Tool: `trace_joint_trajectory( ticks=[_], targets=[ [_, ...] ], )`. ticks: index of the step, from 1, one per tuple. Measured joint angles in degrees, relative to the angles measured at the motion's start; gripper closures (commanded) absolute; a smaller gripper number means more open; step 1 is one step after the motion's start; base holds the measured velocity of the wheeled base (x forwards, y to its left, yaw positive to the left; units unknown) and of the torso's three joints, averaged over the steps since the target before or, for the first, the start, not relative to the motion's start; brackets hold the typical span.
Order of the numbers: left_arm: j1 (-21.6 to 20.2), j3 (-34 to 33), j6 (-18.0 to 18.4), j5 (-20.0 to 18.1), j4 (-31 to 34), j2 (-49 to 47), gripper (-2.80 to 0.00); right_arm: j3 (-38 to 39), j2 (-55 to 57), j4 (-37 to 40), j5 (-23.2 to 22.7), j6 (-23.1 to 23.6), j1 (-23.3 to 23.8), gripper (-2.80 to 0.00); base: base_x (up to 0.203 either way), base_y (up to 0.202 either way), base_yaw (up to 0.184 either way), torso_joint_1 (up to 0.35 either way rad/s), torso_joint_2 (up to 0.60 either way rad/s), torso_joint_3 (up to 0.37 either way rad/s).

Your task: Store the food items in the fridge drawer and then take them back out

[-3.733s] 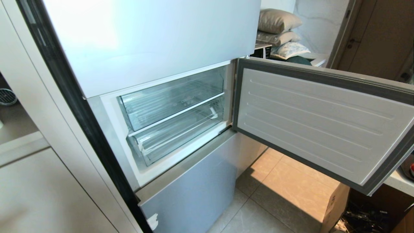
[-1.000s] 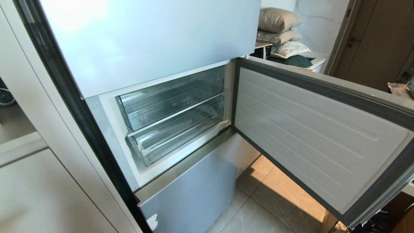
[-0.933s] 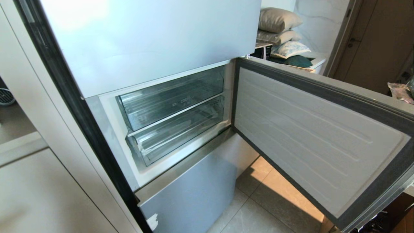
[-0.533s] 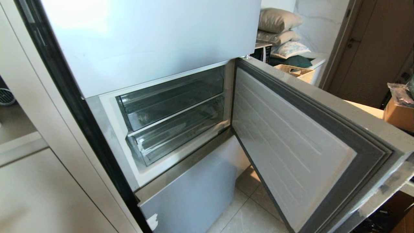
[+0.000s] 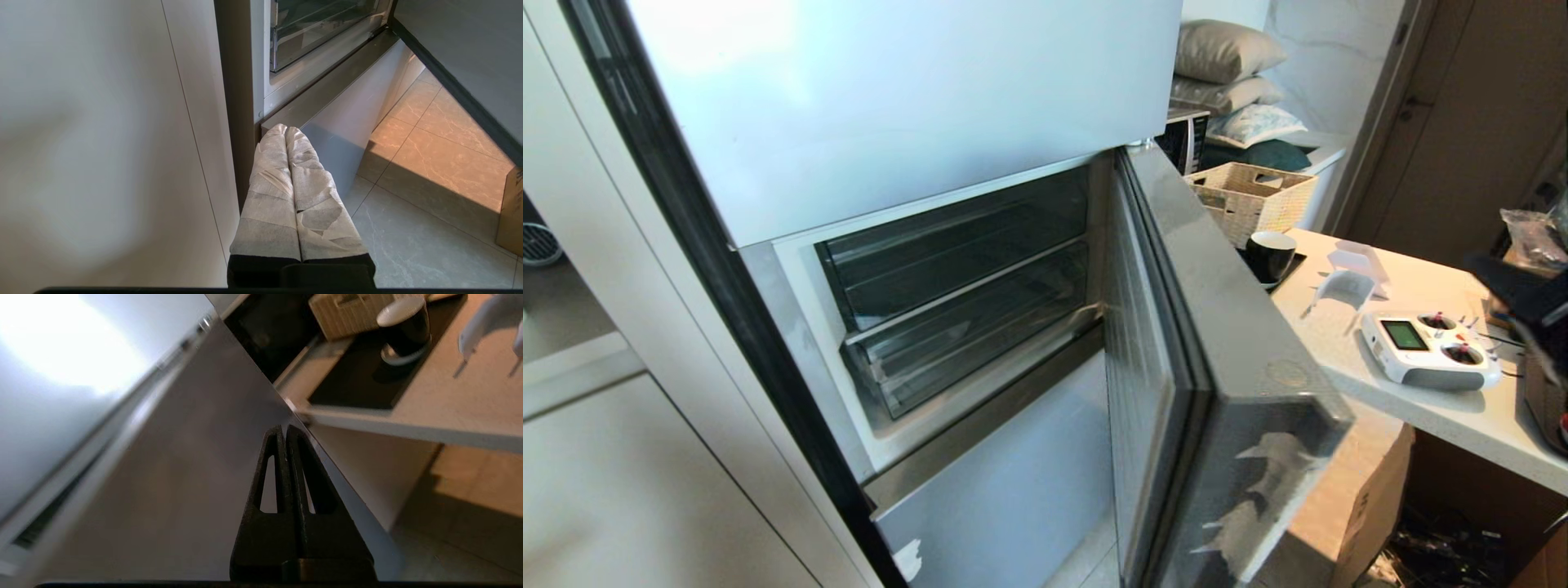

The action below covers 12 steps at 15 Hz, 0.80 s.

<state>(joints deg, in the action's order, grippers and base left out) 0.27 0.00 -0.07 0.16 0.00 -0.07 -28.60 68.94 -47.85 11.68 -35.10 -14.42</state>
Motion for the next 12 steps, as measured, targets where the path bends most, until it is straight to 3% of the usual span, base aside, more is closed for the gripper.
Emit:
trace_joint_trajectory(
  ticks=[2, 7, 12],
  targets=[
    [0.0, 0.0, 0.0, 0.0, 0.0, 0.0, 0.0, -1.42, 6.71, -0.53, 1.72, 1.17, -3.95, 0.0, 0.0, 0.0, 0.0, 0.0, 0.0, 0.0],
    [-0.02, 0.0, 0.0, 0.0, 0.0, 0.0, 0.0, -13.06, 23.73, -4.76, 0.33, 6.78, -15.9, 0.0, 0.0, 0.0, 0.0, 0.0, 0.0, 0.0],
    [0.02, 0.0, 0.0, 0.0, 0.0, 0.0, 0.0, -25.68, 38.26, -7.36, -3.65, 8.38, -21.9, 0.0, 0.0, 0.0, 0.0, 0.0, 0.0, 0.0]
  ],
)
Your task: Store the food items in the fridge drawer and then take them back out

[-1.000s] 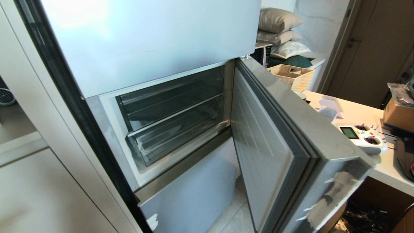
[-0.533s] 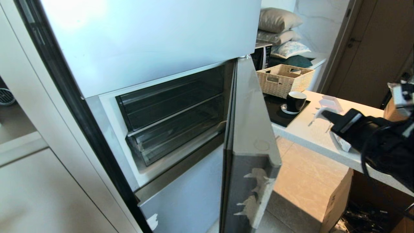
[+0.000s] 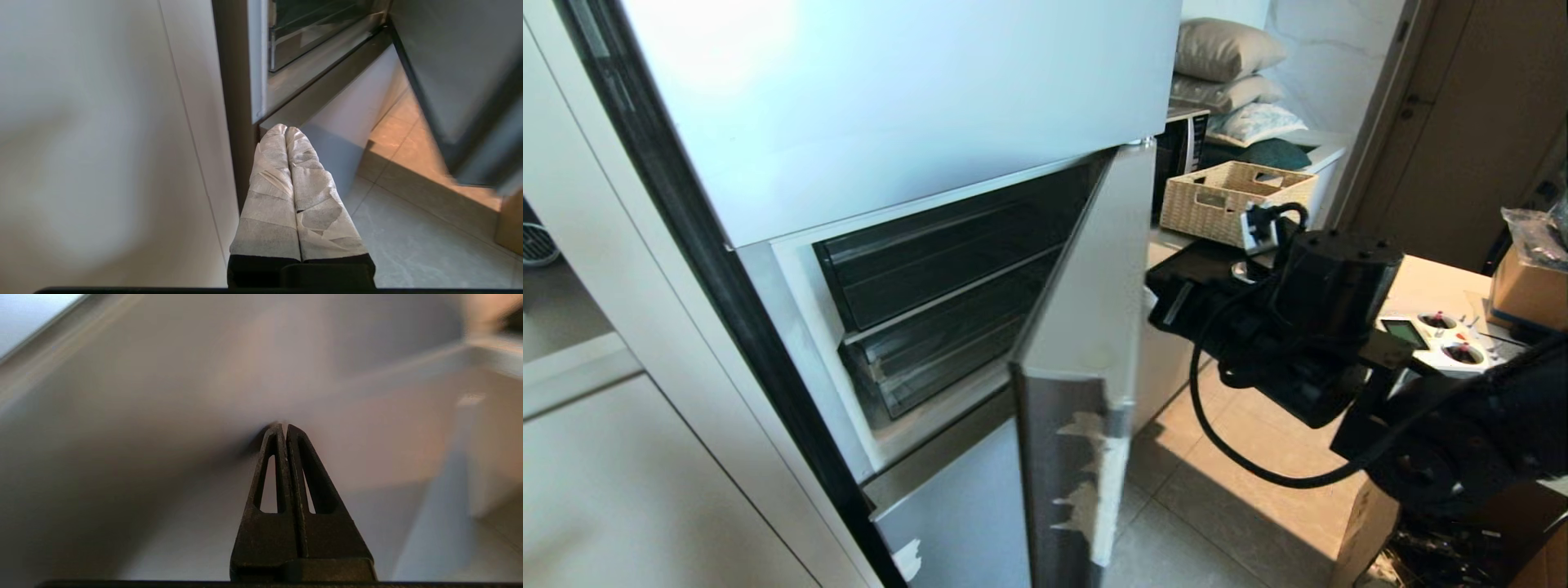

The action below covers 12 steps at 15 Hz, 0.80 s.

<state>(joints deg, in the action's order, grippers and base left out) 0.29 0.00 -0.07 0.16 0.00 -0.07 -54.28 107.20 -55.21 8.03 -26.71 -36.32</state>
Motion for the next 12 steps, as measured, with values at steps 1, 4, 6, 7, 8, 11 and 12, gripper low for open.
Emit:
trace_joint_trajectory(
  ticks=[1, 4, 6, 7, 8, 11, 12],
  targets=[
    [-0.06, 0.0, 0.0, -0.01, 0.0, 0.0, 0.0, -1.85, 2.18, -0.36, -1.81, 0.66, -1.26, 0.0, 0.0, 0.0, 0.0, 0.0, 0.0, 0.0],
    [-0.05, 0.0, 0.0, -0.02, 0.0, 0.0, 0.0, -7.35, 8.68, -5.51, -7.79, 4.01, -4.17, 0.0, 0.0, 0.0, 0.0, 0.0, 0.0, 0.0],
    [-0.02, 0.0, 0.0, -0.01, 0.0, 0.0, 0.0, -10.05, 12.44, -11.98, -17.01, 4.45, -5.18, 0.0, 0.0, 0.0, 0.0, 0.0, 0.0, 0.0],
    [-0.02, 0.0, 0.0, 0.0, 0.0, 0.0, 0.0, -10.97, 14.05, -14.89, -22.07, 4.45, -5.5, 0.0, 0.0, 0.0, 0.0, 0.0, 0.0, 0.0],
    [-0.02, 0.0, 0.0, 0.0, 0.0, 0.0, 0.0, -11.13, 15.08, -17.21, -24.91, 4.26, -5.61, 0.0, 0.0, 0.0, 0.0, 0.0, 0.0, 0.0],
    [-0.02, 0.0, 0.0, 0.0, 0.0, 0.0, 0.0, -7.82, 15.65, -21.89, -24.62, 2.87, -5.35, 0.0, 0.0, 0.0, 0.0, 0.0, 0.0, 0.0],
    [-0.02, 0.0, 0.0, -0.01, 0.0, 0.0, 0.0, -6.05, 15.08, -22.94, -24.49, 2.17, -5.35, 0.0, 0.0, 0.0, 0.0, 0.0, 0.0, 0.0]
  ],
)
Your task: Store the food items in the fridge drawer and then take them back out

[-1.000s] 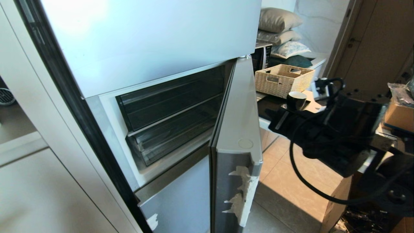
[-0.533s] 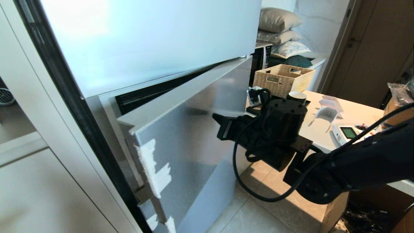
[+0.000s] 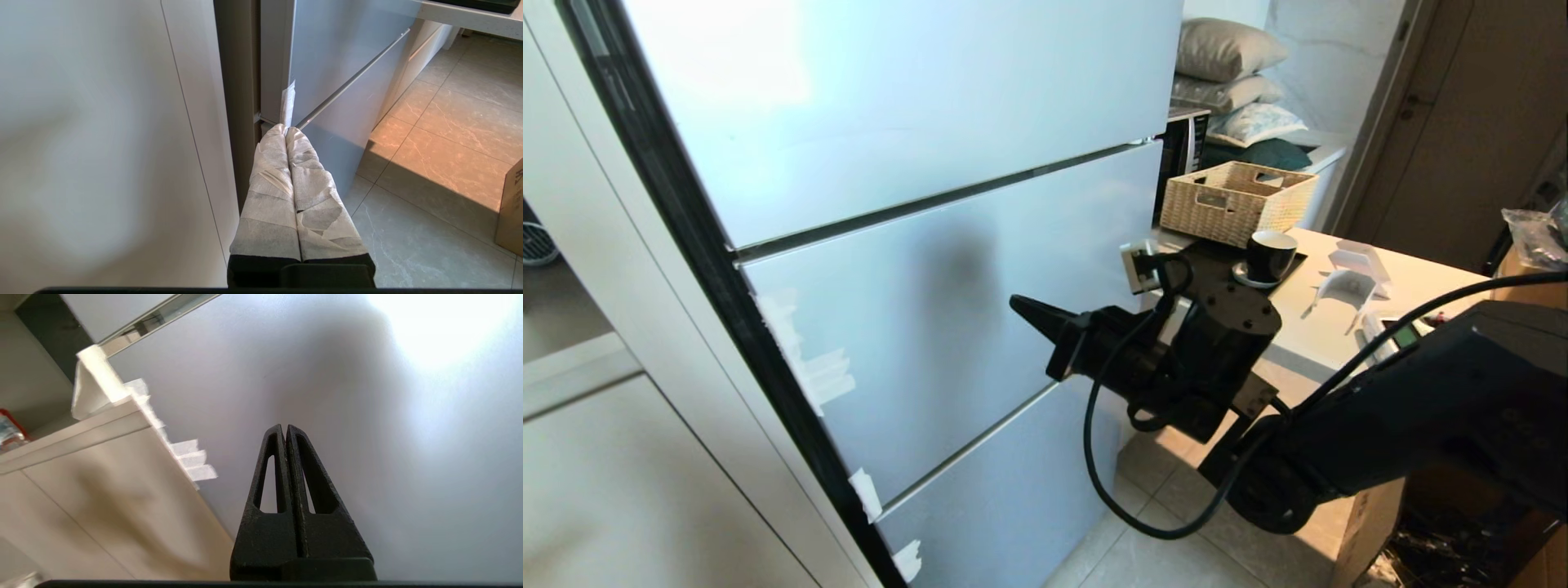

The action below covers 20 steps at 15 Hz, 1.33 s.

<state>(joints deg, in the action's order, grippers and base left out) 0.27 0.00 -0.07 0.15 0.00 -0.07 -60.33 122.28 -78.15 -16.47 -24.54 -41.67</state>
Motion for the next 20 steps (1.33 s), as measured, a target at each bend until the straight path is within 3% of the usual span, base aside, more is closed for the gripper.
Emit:
trace_joint_trajectory(
  ticks=[3, 5, 9, 11, 13, 15, 17, 20],
  targets=[
    [0.0, 0.0, 0.0, 0.01, 0.0, 0.0, 0.0, 4.73, -3.32, 0.07, 1.42, -0.52, 0.09, 0.0, 0.0, 0.0, 0.0, 0.0, 0.0, 0.0],
    [0.0, 0.0, 0.0, 0.01, 0.0, 0.0, 0.0, 9.49, -8.15, 3.27, 5.17, 1.13, -0.7, 0.0, 0.0, 0.0, 0.0, 0.0, 0.0, 0.0],
    [0.0, 0.0, 0.0, 0.01, 0.0, 0.0, 0.0, 25.64, -25.54, 12.91, 20.34, 12.84, -1.29, 0.0, 0.0, 0.0, 0.0, 0.0, 0.0, 0.0],
    [0.0, 0.0, 0.0, 0.01, 0.0, 0.0, 0.0, 35.02, -37.32, 17.19, 25.54, 18.51, -0.13, 0.0, 0.0, 0.0, 0.0, 0.0, 0.0, 0.0],
    [0.0, 0.0, 0.0, 0.01, 0.0, 0.0, 0.0, 41.5, -49.68, 24.97, 25.32, 21.98, 5.99, 0.0, 0.0, 0.0, 0.0, 0.0, 0.0, 0.0],
    [0.0, 0.0, 0.0, 0.01, 0.0, 0.0, 0.0, 45.84, -63.97, 37.07, 20.81, 24.99, 18.71, 0.0, 0.0, 0.0, 0.0, 0.0, 0.0, 0.0],
    [-0.02, 0.0, 0.0, 0.01, 0.0, 0.0, 0.0, 49.81, -78.23, 49.21, 16.52, 27.33, 28.51, 0.0, 0.0, 0.0, 0.0, 0.0, 0.0, 0.0],
    [0.0, 0.0, 0.0, 0.01, 0.0, 0.0, 0.0, 55.45, -99.44, 63.81, 13.15, 30.11, 36.77, 0.0, 0.0, 0.0, 0.0, 0.0, 0.0, 0.0]
  ],
)
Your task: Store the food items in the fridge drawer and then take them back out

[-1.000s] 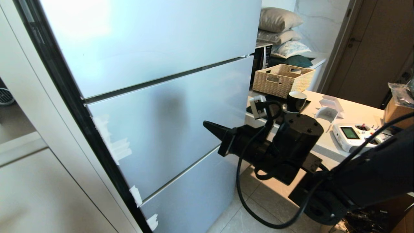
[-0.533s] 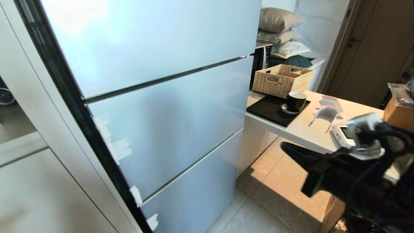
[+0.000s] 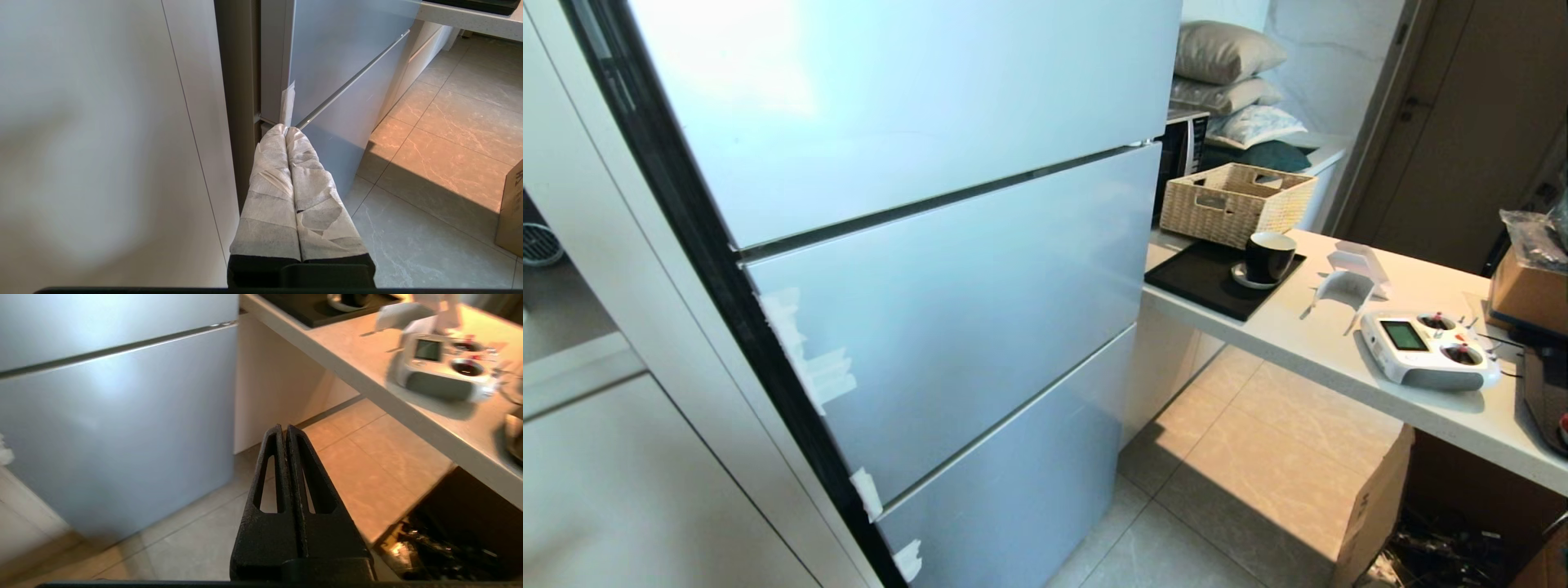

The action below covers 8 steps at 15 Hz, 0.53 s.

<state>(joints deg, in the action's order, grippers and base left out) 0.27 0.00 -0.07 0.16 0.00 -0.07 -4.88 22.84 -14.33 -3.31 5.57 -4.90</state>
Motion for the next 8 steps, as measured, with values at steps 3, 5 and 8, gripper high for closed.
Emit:
trace_joint_trajectory(
  ticks=[3, 5, 8],
  targets=[
    [0.0, 0.0, 0.0, -0.02, 0.0, 0.0, 0.0, 3.13, -15.23, 9.24, 0.82, 1.56, 3.26, 0.0, 0.0, 0.0, 0.0, 0.0, 0.0, 0.0],
    [0.0, 0.0, 0.0, 0.0, 0.0, 0.0, 0.0, 4.45, -19.59, 14.61, 2.35, -0.24, 4.44, 0.0, 0.0, 0.0, 0.0, 0.0, 0.0, 0.0],
    [0.0, 0.0, 0.0, 0.0, 0.0, 0.0, 0.0, 4.75, -22.04, 14.55, 2.69, -1.37, 4.79, 0.0, 0.0, 0.0, 0.0, 0.0, 0.0, 0.0]
  ],
)
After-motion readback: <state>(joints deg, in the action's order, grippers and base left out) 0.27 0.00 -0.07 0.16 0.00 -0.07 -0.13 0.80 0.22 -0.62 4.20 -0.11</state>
